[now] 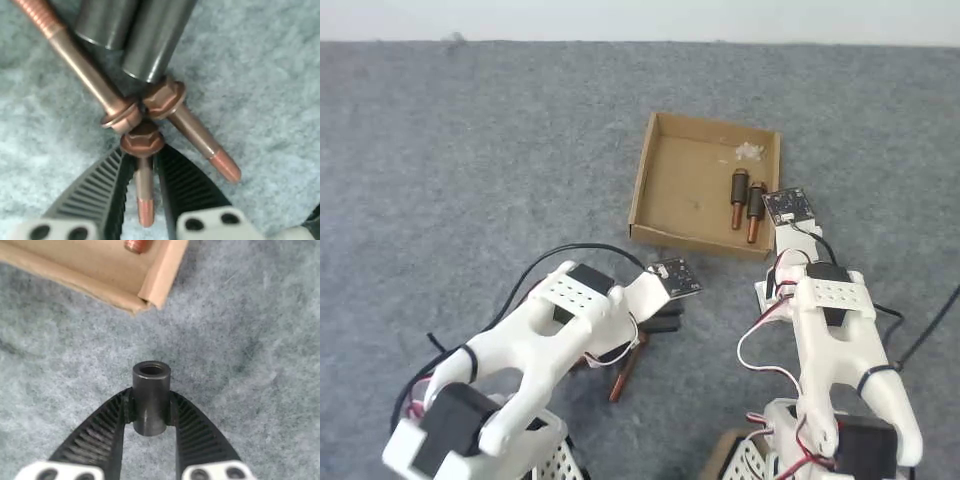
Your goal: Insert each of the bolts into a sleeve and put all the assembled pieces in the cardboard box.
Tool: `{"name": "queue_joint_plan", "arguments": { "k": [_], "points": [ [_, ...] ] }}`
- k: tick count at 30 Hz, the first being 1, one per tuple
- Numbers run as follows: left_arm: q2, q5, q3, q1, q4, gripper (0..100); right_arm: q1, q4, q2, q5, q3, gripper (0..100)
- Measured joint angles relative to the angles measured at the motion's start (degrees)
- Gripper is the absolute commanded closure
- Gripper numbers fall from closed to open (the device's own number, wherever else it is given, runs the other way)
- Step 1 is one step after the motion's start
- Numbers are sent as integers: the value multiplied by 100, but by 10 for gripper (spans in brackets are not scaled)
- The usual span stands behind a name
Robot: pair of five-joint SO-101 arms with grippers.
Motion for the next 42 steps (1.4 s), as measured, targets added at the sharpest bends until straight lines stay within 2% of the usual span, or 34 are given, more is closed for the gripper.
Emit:
{"name": "queue_joint_plan", "arguments": {
  "k": [6,14,17,21,27,33,38,42],
  "points": [
    [-105,-9,-70,-26,299,989,0,0,0,0,0,992],
    [-1301,9,-870,-44,1767,989,-70,0,0,0,0,992],
    [-1451,308,-1292,-105,1969,989,-79,0,0,0,0,992],
    [-1371,1064,-1407,-457,1301,989,-246,0,0,0,0,992],
    [-853,2242,-1037,-1512,-607,989,-510,0,0,0,0,992],
    [-800,2734,-738,-2435,-1978,988,-545,0,0,0,0,992],
    [-791,2804,-677,-2716,-2277,988,-545,-26,0,-18,0,992],
    [-791,2866,-677,-2725,-2312,988,-985,-343,0,-967,0,992]
  ]
}}
